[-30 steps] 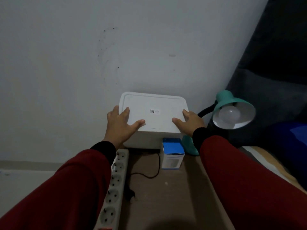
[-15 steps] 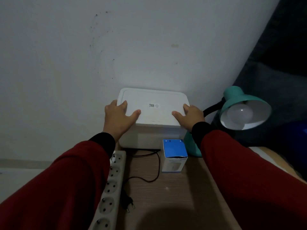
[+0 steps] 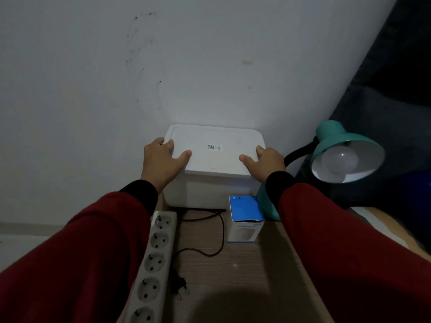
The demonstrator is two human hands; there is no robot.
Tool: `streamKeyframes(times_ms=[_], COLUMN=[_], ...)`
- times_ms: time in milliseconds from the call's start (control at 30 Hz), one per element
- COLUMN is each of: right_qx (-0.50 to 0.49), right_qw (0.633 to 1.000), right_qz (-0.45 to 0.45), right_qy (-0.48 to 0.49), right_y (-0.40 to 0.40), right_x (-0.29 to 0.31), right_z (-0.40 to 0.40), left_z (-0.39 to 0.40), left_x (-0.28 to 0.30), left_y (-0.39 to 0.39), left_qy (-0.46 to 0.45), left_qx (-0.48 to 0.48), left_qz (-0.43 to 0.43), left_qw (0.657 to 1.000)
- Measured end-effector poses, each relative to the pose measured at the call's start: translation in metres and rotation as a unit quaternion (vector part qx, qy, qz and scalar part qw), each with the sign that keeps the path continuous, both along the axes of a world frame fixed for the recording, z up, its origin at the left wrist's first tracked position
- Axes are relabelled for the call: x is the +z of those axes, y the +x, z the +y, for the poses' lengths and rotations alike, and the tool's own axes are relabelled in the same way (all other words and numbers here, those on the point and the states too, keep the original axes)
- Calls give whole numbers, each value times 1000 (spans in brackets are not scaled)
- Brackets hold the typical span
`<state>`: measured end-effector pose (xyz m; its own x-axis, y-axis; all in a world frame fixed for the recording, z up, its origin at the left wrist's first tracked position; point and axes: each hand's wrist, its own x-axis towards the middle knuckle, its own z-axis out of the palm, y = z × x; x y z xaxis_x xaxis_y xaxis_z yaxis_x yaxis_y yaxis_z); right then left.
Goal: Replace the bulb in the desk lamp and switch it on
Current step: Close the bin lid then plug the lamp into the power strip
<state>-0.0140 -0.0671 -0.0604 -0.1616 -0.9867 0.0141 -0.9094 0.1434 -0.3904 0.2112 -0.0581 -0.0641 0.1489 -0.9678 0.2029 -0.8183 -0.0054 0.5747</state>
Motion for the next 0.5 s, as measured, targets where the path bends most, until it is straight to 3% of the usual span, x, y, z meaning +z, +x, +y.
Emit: streamKeyframes(times_ms=[500], right_qx=[-2], right_qw=[1000], right_qz=[14], right_qy=[-17], right_y=[7], right_x=[2], right_z=[-1], left_z=[3], left_x=[6], left_y=[3], left_qy=[-8], left_qx=[16], left_qz=[12], left_qw=[1000])
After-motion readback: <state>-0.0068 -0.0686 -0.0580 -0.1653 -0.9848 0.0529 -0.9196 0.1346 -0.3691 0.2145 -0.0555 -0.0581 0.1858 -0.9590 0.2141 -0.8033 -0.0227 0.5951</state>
